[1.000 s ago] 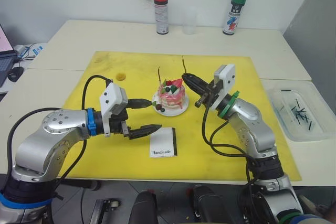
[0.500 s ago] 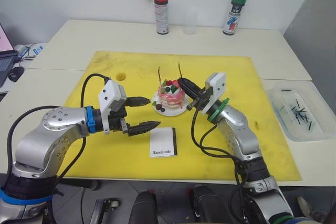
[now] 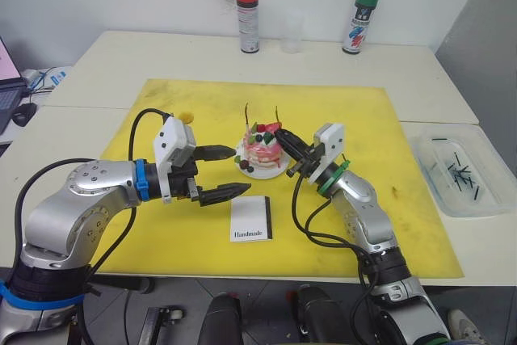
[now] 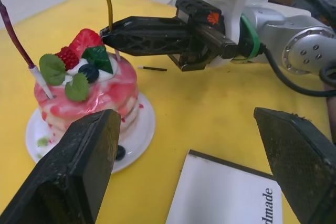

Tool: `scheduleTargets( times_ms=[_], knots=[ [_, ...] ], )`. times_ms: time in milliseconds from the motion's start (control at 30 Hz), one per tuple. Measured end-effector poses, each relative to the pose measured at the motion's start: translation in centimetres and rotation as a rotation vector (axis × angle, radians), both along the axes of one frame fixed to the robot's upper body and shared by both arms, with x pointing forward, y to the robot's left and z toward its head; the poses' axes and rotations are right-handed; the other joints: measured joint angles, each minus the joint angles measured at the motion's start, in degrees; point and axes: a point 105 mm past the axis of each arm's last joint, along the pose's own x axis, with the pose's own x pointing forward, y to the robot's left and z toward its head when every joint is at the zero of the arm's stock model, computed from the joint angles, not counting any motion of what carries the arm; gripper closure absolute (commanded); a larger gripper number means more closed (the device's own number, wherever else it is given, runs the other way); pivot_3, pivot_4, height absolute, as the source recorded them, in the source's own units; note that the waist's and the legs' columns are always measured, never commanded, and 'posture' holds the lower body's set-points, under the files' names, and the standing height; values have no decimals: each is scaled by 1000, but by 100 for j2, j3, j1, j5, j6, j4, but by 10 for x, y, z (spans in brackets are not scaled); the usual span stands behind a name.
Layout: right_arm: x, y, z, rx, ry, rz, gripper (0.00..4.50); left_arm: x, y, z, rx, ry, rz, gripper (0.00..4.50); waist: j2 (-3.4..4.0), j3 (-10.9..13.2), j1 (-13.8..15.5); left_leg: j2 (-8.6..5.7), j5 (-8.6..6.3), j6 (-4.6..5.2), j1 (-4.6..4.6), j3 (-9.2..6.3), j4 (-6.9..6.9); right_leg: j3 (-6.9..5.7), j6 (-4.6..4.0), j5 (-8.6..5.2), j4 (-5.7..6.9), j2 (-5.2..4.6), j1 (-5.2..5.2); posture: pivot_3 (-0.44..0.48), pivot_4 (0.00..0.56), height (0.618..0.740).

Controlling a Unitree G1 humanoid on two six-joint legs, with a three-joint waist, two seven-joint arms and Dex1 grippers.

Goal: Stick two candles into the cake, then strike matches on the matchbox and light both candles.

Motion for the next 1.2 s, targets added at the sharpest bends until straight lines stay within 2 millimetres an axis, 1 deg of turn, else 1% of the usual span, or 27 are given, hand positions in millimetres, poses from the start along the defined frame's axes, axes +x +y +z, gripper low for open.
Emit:
scheduleTargets(
  times_ms=[300, 667, 767, 833, 867, 933, 1000, 1200],
  knots=[
    [2, 1, -10, 6, -12, -14, 4473, 1, -1, 4, -1, -11, -2, 0, 1, -1, 0, 0, 0, 0, 7, 0, 1, 1, 0, 0, 2, 0, 6, 0, 150, 689],
    [-2, 4, -12, 2, -22, 3, 4473, 1, 0, 3, 3, -14, 1, 0, 1, -2, -2, 0, 0, 0, 10, 0, 4, 2, 0, 1, 6, 1, 8, 0, 150, 689],
    [-2, 4, -11, 13, -9, 7, 3836, 2, 0, 3, 6, -16, 3, 0, 1, -2, -2, 0, 0, 0, 10, 0, 4, 1, 0, 1, 6, 1, 8, 0, 150, 689],
    [-1, 4, -15, 12, 20, 9, 3192, 2, 1, 2, 16, -19, 8, 0, 1, -1, -1, 0, 0, 0, 10, 0, 4, 2, 0, 1, 6, 1, 7, 0, 150, 689],
    [-1, 3, -14, 15, 25, 6, 2877, 2, 1, 2, 21, -22, 9, 0, 1, -1, -1, 0, 0, 0, 10, 0, 4, 2, 0, 1, 6, 1, 7, 0, 150, 689],
    [0, -1, -12, 16, 33, 1, 2056, 3, 0, 1, 27, -31, 9, 0, 1, -1, 0, 0, 0, 0, 9, 0, 4, 2, 0, 1, 6, 1, 7, 0, 150, 689],
    [-1, -3, -9, 13, 39, 8, 1453, 3, 0, 0, 33, -32, 8, 0, 2, -1, 1, 0, 0, 0, 9, 0, 3, 2, 0, 0, 6, 1, 7, 0, 150, 689],
    [-8, -6, 10, 8, 15, 45, 1453, 4, -2, 0, 40, -52, 9, 0, 2, -1, 3, 0, 0, 0, 8, 1, 3, 3, -1, 0, 6, 1, 6, 0, 150, 689]
  ],
)
